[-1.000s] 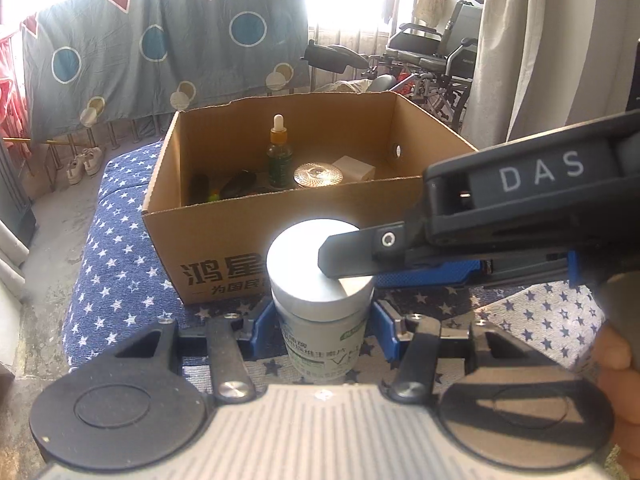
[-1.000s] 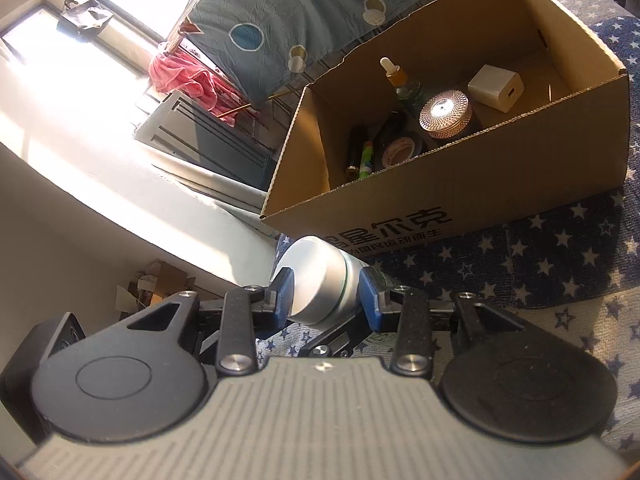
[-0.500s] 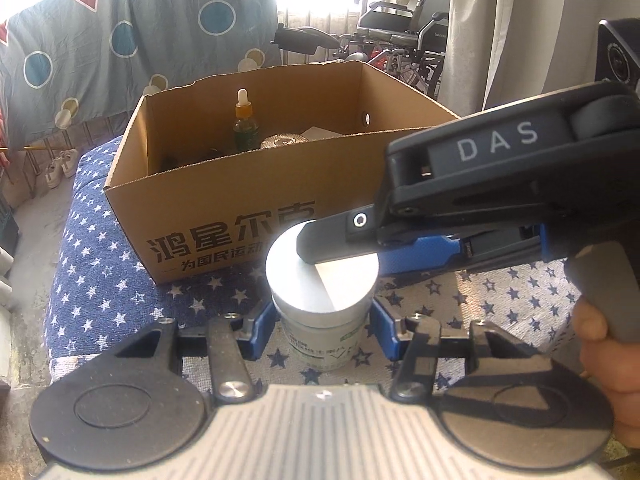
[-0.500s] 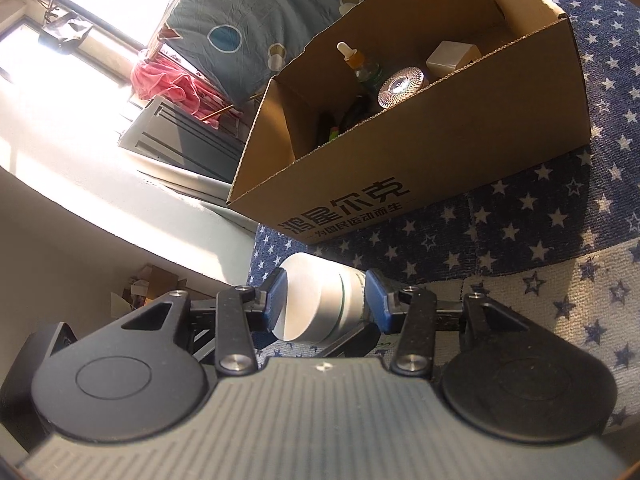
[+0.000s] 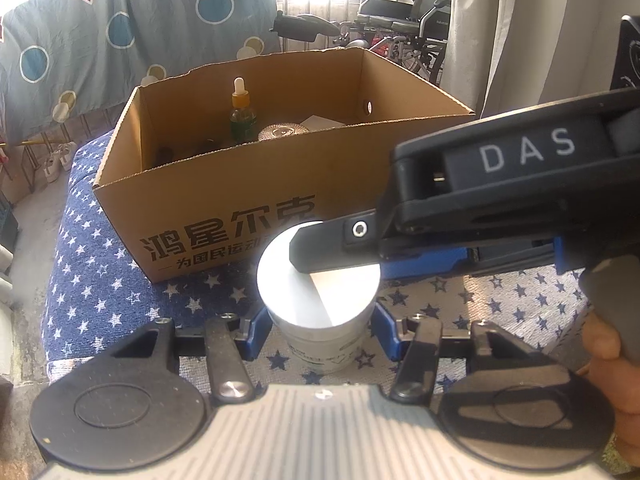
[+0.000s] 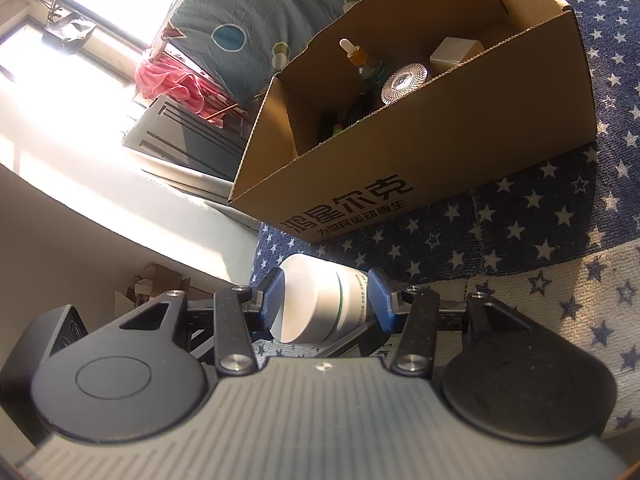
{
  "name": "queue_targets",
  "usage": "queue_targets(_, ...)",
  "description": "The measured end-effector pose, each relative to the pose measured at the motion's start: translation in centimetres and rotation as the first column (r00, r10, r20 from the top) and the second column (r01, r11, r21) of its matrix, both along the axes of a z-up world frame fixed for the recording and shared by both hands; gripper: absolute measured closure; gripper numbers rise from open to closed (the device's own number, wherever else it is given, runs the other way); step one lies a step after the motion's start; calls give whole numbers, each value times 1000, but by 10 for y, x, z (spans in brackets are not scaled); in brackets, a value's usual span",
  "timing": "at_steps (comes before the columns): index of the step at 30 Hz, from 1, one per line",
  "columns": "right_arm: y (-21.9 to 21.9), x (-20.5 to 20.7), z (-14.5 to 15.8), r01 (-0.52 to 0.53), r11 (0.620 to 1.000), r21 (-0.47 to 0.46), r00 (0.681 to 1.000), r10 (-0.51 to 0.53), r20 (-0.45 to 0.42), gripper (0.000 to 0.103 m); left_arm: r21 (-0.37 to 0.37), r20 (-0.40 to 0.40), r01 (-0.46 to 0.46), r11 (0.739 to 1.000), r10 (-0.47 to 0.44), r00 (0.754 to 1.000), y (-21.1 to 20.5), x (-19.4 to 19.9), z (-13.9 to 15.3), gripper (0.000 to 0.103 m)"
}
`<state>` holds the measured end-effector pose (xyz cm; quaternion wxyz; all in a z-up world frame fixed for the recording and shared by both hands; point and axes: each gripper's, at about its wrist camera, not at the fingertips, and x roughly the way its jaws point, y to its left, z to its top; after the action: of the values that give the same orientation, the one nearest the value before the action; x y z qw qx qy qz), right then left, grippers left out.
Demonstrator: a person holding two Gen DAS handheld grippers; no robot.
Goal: Organize rigid objects
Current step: 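Lift the white vitamin bottle over the box rim with the right gripper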
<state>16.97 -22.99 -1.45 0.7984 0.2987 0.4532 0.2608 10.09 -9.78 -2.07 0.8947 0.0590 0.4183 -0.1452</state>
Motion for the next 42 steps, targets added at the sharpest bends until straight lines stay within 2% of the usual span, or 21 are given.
queue_targets(19,-3,-2,5,1,1000,3,1000,-1,15,55,2,13,-18,1000,18,1000,-5,-2,7,49)
queue_targets(42,-8,-23,33,0,1000,19,995,-2,97,54,9,92,-23,1000,22,996,-6,-23,36,49)
